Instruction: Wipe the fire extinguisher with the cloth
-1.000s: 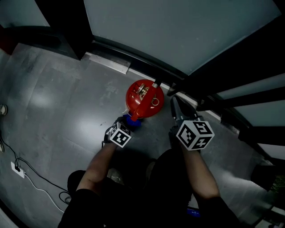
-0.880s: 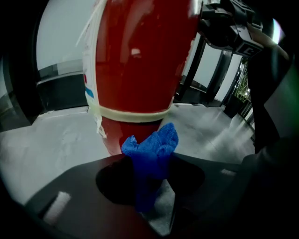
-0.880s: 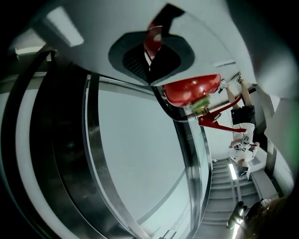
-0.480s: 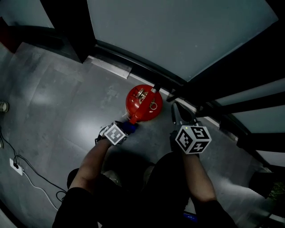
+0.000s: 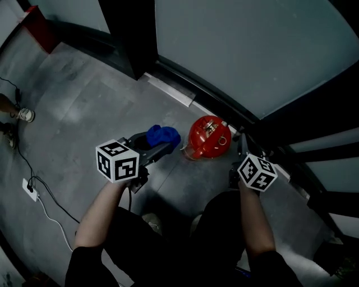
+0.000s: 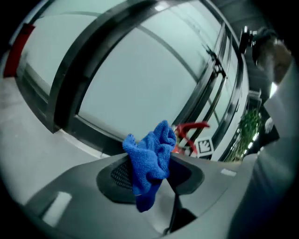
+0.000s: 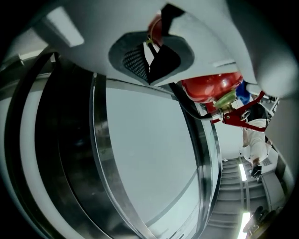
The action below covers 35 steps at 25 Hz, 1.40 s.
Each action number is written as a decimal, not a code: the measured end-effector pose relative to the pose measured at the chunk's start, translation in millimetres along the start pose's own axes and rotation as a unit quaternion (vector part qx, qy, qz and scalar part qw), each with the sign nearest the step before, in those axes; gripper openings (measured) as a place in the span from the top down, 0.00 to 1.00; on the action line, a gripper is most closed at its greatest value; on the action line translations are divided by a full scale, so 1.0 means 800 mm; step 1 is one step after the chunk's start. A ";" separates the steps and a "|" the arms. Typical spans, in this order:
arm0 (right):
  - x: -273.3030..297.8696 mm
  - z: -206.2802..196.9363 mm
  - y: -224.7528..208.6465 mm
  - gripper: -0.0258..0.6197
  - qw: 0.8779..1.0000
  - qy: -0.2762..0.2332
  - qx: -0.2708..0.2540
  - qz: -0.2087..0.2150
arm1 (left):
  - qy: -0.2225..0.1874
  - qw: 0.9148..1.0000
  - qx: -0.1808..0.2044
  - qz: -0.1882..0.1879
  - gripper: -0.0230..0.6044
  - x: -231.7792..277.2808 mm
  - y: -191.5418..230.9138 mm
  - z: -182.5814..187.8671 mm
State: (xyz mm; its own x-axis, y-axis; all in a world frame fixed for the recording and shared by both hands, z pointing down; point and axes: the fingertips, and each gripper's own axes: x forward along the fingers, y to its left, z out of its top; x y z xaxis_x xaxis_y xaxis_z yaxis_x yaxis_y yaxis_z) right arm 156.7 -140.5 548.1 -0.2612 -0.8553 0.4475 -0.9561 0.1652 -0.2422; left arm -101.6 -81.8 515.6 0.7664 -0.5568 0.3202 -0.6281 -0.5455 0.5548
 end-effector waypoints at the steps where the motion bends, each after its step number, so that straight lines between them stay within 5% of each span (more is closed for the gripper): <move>1: 0.000 0.001 0.003 0.95 1.000 0.000 -0.002 0.003 | -0.038 0.999 -0.035 -0.015 0.69 -0.003 -0.008 0.018; 5: -0.003 0.003 0.005 0.95 1.000 -0.001 -0.005 -0.001 | -0.145 0.967 -0.204 -0.051 0.69 0.013 -0.027 0.036; 9: -0.006 0.000 0.000 0.95 1.000 0.003 -0.004 -0.004 | -0.190 0.929 -0.317 -0.019 0.69 0.036 -0.019 -0.011; 16: -0.004 -0.001 0.004 0.95 1.000 0.001 0.012 0.005 | -0.256 0.856 -0.450 0.012 0.69 0.056 0.017 -0.082; 18: -0.003 -0.002 0.005 0.95 1.000 0.003 0.016 0.007 | -0.279 0.840 -0.465 0.009 0.69 0.063 0.027 -0.093; 26: -0.004 -0.011 0.009 0.95 1.000 0.014 0.020 0.017 | -0.263 0.846 -0.455 0.083 0.69 0.091 0.083 -0.152; 31: 0.001 -0.018 0.007 0.95 0.999 0.026 0.025 0.023 | -0.222 0.878 -0.412 0.106 0.69 0.108 0.109 -0.172; 35: 0.006 -0.025 0.015 0.95 0.999 0.034 0.017 0.032 | -0.198 0.882 -0.412 0.117 0.69 0.117 0.123 -0.194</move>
State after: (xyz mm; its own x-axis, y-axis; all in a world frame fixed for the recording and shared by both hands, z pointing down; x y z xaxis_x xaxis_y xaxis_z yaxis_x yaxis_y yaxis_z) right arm 141.1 -132.8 564.5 -0.3312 -0.8077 0.4878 -0.9323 0.2002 -0.3013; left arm -71.3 -90.5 719.3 0.4198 -0.8574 0.2977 -0.3271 0.1631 0.9308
